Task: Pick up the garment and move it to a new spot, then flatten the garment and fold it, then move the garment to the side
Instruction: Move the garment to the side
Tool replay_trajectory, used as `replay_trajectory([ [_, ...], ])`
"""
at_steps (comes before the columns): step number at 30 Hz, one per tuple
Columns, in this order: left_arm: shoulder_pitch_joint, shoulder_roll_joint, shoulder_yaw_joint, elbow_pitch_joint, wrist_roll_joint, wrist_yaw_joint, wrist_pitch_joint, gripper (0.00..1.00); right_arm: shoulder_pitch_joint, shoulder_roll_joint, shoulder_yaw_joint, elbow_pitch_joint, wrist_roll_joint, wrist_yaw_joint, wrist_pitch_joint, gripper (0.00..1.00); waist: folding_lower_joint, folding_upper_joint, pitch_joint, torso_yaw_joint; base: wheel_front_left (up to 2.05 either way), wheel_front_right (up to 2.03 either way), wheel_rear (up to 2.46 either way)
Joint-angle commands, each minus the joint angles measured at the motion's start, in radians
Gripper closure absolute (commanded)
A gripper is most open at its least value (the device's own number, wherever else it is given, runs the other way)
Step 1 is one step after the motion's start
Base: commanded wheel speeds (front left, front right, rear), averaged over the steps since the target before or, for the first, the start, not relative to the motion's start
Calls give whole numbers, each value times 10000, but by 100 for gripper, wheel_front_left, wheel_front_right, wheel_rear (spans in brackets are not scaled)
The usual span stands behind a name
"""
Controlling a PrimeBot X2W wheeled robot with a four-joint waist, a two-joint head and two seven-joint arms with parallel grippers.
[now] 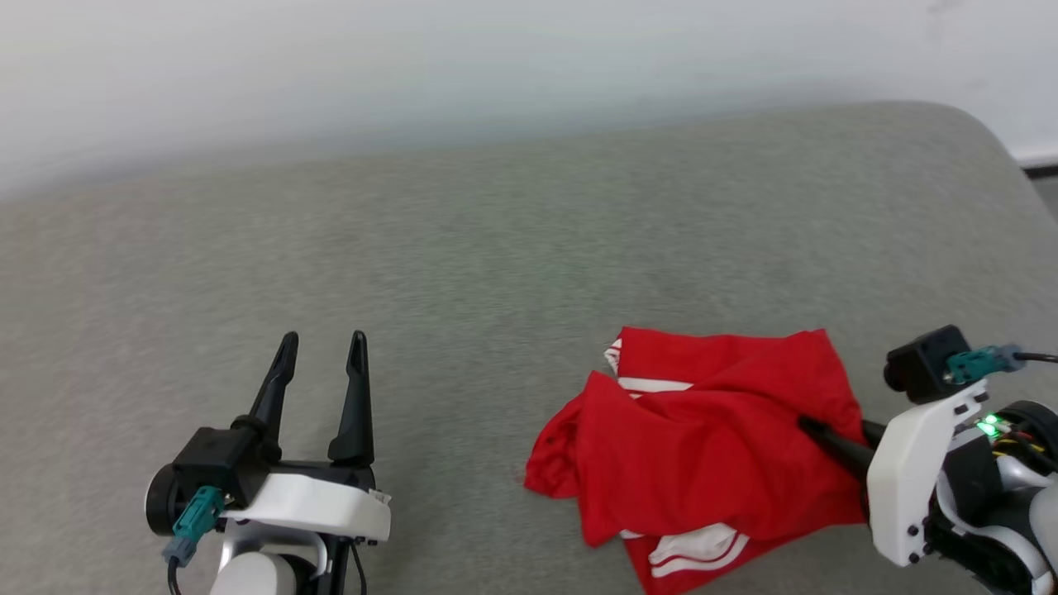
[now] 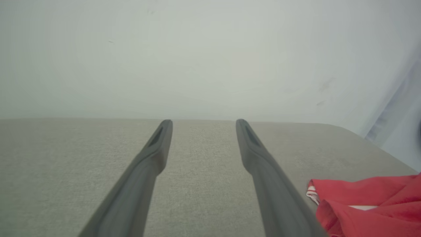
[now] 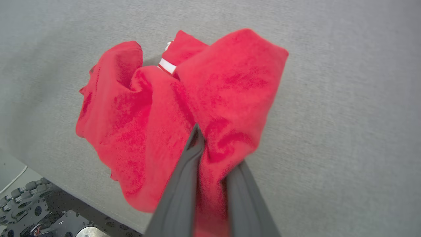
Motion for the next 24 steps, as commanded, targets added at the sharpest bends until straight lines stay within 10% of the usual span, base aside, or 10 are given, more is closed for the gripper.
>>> replay_trajectory([
  [1,-183,-1,-1,-68,93,-54,-15,0,-75,-26,-104,17,-52,-8,-62,100,0,0,347,-1087,0,0,0],
  [10,-946,375,-320,-617,521,-203,41,0,-1229,271,-259,1568,-386,-8,-1028,100,0,0,1779,-2849,0,0,0],
  [24,-3318,1142,-1897,-1977,875,-467,1129,0,-4969,-489,-1681,6439,-2043,-13,-3932,100,0,0,4692,-2519,0,0,0],
])
